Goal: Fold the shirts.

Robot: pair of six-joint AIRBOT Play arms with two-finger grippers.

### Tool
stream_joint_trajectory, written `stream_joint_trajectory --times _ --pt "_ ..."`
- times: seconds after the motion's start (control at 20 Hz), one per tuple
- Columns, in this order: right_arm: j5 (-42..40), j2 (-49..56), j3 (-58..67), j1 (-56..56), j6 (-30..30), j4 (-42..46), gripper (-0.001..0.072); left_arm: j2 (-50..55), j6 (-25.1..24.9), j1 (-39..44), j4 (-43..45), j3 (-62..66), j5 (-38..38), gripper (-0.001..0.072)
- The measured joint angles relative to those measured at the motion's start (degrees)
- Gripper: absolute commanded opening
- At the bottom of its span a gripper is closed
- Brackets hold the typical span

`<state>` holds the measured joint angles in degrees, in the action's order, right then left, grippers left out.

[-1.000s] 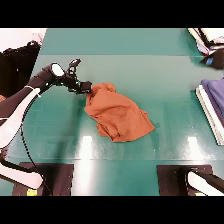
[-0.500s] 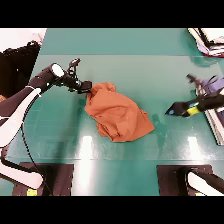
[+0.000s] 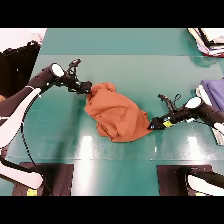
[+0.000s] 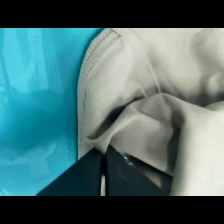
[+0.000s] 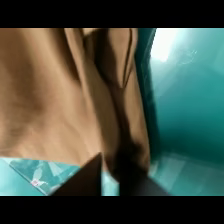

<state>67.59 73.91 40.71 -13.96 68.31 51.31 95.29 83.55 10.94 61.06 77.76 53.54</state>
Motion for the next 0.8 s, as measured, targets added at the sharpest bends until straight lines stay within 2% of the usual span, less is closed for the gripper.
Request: stream_joint_trajectory --times 0.15,0.35,0.5,0.8 --pt "-1.81 -1.53 -0.17 0.04 -0.17 -0.2 0.0016 -2.64 0.04 0.0 2.36 1.16 0.37 0.0024" --pt "-2.45 -8.98 4.33 4.24 -0.22 -0.28 0.0016 -10.84 0.02 0.0 8.85 5.77 1.99 0.0024" --pt "-1.29 -15.45 14.12 8.39 -0.24 -0.33 0.0016 -19.61 0.04 0.0 12.94 11.41 3.56 0.0024" --pt "1.11 -24.59 40.22 16.68 -0.26 -0.46 0.0016 -36.57 0.02 0.02 15.21 23.54 4.37 0.0024"
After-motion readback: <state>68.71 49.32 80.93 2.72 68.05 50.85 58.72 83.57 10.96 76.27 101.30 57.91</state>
